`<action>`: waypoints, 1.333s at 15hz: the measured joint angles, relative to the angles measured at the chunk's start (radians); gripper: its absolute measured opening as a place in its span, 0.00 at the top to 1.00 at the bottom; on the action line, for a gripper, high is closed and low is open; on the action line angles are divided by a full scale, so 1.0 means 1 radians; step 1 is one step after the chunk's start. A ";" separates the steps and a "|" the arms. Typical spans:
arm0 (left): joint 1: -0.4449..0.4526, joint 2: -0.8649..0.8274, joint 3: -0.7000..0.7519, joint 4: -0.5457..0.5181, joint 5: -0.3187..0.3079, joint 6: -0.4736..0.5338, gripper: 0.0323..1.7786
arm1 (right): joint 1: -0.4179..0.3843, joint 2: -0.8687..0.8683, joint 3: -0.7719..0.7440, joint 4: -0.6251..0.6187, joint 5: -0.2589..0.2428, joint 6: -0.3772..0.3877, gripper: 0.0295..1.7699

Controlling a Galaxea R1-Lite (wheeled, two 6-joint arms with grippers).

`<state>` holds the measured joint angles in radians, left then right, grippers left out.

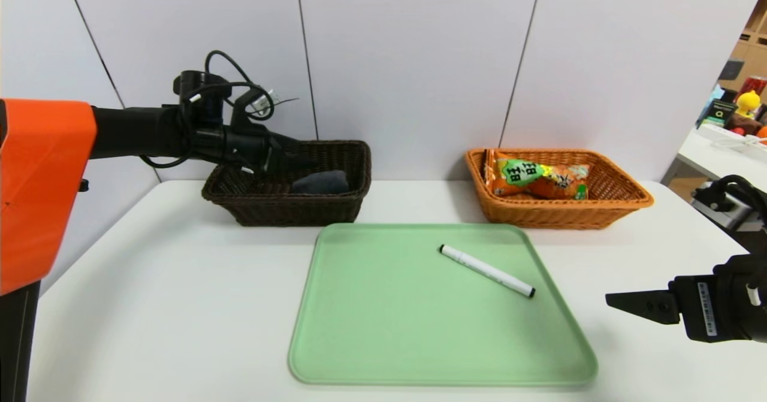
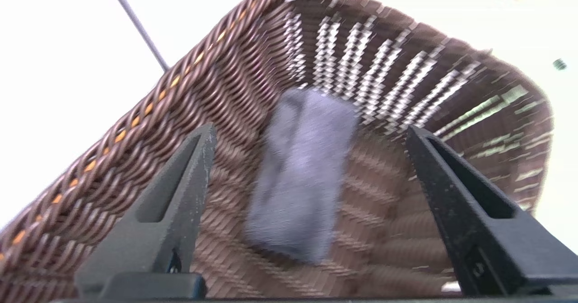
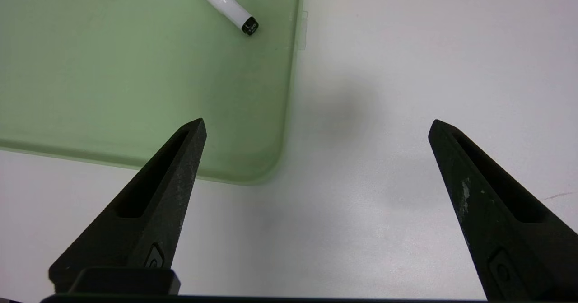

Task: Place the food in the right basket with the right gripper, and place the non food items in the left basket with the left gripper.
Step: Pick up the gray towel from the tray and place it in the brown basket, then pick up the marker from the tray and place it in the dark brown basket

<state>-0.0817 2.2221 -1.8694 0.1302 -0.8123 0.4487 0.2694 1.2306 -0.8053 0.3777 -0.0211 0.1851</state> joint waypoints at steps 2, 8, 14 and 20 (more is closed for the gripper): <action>-0.043 -0.044 0.040 -0.004 -0.035 -0.062 0.13 | 0.000 -0.003 0.003 0.000 0.000 0.001 0.04; -0.253 -0.094 0.099 -0.009 -0.065 -0.106 0.08 | -0.003 -0.044 0.034 0.002 0.000 0.002 0.04; -0.423 -0.033 0.095 -0.085 -0.113 -0.104 0.06 | -0.009 -0.079 0.068 0.001 0.000 0.004 0.04; -0.488 0.094 0.050 -0.226 -0.122 -0.089 0.05 | -0.009 -0.087 0.099 -0.001 0.000 0.009 0.04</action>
<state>-0.5696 2.3160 -1.8189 -0.0957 -0.9343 0.3594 0.2602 1.1440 -0.7066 0.3766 -0.0215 0.1943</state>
